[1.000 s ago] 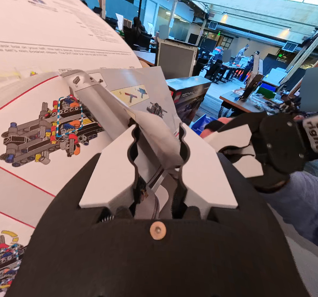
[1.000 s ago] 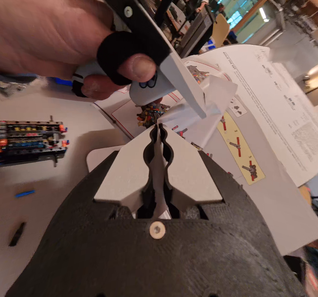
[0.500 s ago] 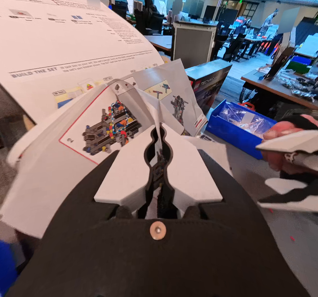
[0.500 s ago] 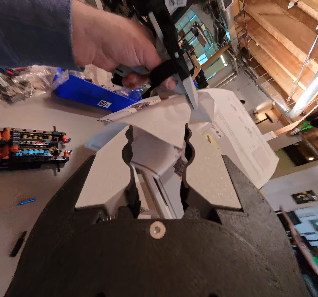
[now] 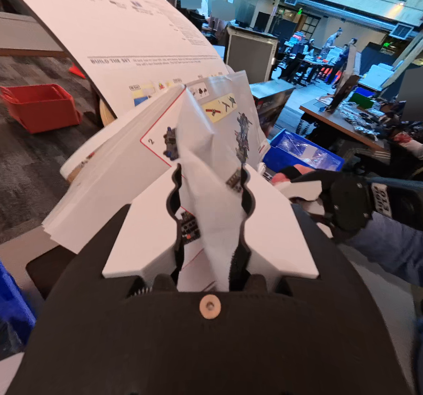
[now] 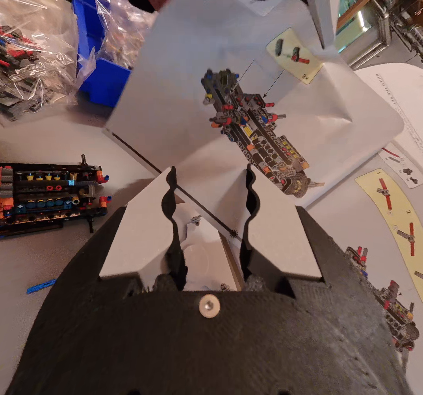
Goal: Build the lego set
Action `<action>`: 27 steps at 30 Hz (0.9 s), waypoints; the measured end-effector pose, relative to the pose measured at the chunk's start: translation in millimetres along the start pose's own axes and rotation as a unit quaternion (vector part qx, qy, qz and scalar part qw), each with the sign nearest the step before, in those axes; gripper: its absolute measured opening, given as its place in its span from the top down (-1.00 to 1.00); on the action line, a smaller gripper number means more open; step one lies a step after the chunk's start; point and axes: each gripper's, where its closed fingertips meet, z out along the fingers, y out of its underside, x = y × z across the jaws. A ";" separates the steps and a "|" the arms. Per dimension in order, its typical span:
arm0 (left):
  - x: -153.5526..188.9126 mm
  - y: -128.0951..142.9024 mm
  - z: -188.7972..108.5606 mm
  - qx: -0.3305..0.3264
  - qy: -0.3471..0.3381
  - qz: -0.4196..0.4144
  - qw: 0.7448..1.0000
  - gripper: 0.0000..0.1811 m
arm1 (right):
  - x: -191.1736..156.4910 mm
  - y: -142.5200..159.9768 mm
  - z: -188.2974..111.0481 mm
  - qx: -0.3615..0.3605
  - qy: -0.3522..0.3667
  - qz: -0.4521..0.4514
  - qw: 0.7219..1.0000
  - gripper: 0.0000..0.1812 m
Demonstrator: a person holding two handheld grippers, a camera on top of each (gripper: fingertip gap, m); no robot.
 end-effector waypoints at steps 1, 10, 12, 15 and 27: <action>1.9 4.6 -3.9 -0.002 0.011 -0.002 1.000 0.39 | -0.4 1.2 1.3 -0.002 -0.002 0.002 1.000 0.34; 3.1 48.8 -27.0 -0.043 0.027 -0.009 0.999 0.21 | -1.0 3.8 9.2 -0.004 -0.006 0.011 1.000 0.35; 11.1 58.8 -29.3 -0.055 0.041 -0.007 0.998 0.21 | -1.2 3.5 10.0 -0.002 -0.007 0.013 1.000 0.35; 5.4 71.3 -29.7 -0.072 0.000 0.024 0.997 0.40 | -1.1 4.1 11.0 -0.002 -0.007 0.016 1.000 0.35; -17.3 58.9 -48.3 -0.046 -0.061 0.038 0.996 1.00 | 13.9 -10.7 -17.5 0.038 0.004 0.021 0.999 0.33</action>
